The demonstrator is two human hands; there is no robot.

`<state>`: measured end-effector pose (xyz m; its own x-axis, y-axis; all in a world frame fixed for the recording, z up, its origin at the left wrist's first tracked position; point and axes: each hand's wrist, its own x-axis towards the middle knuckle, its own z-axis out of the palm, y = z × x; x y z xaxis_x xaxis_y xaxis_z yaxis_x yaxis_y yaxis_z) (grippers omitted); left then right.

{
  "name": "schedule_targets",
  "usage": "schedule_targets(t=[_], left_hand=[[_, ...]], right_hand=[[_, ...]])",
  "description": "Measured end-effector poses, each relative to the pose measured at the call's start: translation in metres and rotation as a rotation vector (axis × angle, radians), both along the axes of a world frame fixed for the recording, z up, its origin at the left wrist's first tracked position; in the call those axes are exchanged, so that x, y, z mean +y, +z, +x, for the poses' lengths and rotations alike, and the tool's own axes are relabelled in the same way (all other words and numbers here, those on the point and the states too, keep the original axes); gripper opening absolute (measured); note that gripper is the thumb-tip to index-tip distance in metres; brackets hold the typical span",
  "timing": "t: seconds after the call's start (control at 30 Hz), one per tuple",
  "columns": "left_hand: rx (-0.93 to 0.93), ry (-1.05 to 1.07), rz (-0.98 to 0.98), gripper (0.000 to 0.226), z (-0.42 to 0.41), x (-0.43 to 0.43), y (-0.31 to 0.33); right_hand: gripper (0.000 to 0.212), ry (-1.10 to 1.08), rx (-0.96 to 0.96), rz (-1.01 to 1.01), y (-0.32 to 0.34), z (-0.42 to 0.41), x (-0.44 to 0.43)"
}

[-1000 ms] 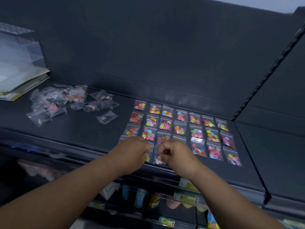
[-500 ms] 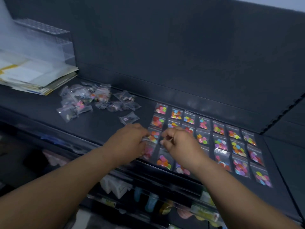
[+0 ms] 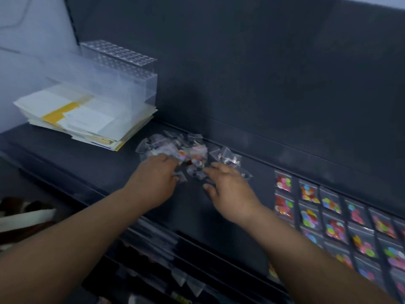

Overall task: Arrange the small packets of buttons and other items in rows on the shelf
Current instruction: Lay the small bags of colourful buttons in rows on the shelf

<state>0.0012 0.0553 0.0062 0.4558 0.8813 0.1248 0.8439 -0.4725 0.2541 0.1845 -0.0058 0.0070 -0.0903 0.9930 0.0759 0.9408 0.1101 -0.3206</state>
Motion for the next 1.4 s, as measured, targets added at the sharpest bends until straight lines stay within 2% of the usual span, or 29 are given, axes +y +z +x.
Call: schedule_targets(t=[0.13, 0.23, 0.37, 0.53, 0.63, 0.7, 0.77, 0.9, 0.93, 1.0, 1.1, 1.17, 1.23, 1.3, 1.4], left_hand=[[0.004, 0.128, -0.081, 0.028, -0.027, 0.036, -0.003], [0.044, 0.079, -0.180, 0.030, -0.036, 0.053, -0.010], [0.074, 0.022, -0.295, 0.051, -0.042, 0.065, -0.015], [0.104, -0.012, -0.360, 0.068, -0.046, 0.078, -0.013], [0.136, -0.025, -0.385, 0.082, -0.048, 0.080, -0.012], [0.173, -0.016, -0.393, 0.086, -0.051, 0.083, -0.011], [0.174, 0.011, -0.390, 0.079, -0.053, 0.086, -0.010], [0.064, 0.066, -0.306, 0.054, -0.047, 0.091, -0.007], [0.028, 0.081, -0.283, 0.051, -0.045, 0.092, -0.006], [-0.046, 0.095, -0.230, 0.042, -0.042, 0.094, -0.005], [-0.266, 0.049, -0.153, 0.021, -0.036, 0.097, -0.001], [-0.424, 0.019, -0.233, 0.015, -0.028, 0.097, 0.003], [-0.532, -0.022, -0.425, 0.019, -0.018, 0.096, 0.006], [-0.581, -0.035, -0.601, 0.026, -0.009, 0.095, 0.006], [-0.689, 0.026, -0.643, 0.022, -0.002, 0.100, 0.003]], right_hand=[[0.032, 0.063, 0.036, 0.015, -0.010, -0.034, 0.038], [0.031, 0.100, 0.055, -0.056, -0.020, -0.051, 0.056], [0.023, 0.056, -0.016, -0.149, -0.029, -0.047, 0.067], [0.015, -0.047, 0.006, -0.081, -0.025, -0.055, 0.079], [0.023, -0.009, 0.082, -0.090, -0.030, -0.071, 0.086], [0.034, -0.023, 0.033, -0.113, -0.033, -0.077, 0.090], [0.036, -0.075, 0.002, -0.124, -0.034, -0.075, 0.095], [0.009, -0.141, 0.088, -0.110, -0.032, -0.066, 0.097], [0.006, -0.146, 0.119, -0.105, -0.032, -0.065, 0.096], [0.013, -0.190, 0.243, -0.111, -0.032, -0.063, 0.095], [0.026, -0.343, 0.646, -0.120, -0.026, -0.063, 0.091], [0.030, -0.424, 0.964, -0.100, -0.022, -0.061, 0.091], [0.029, -0.446, 1.181, -0.102, -0.015, -0.059, 0.091], [0.027, -0.401, 1.261, -0.132, -0.009, -0.058, 0.091], [0.031, -0.348, 1.266, -0.137, -0.005, -0.057, 0.093]])
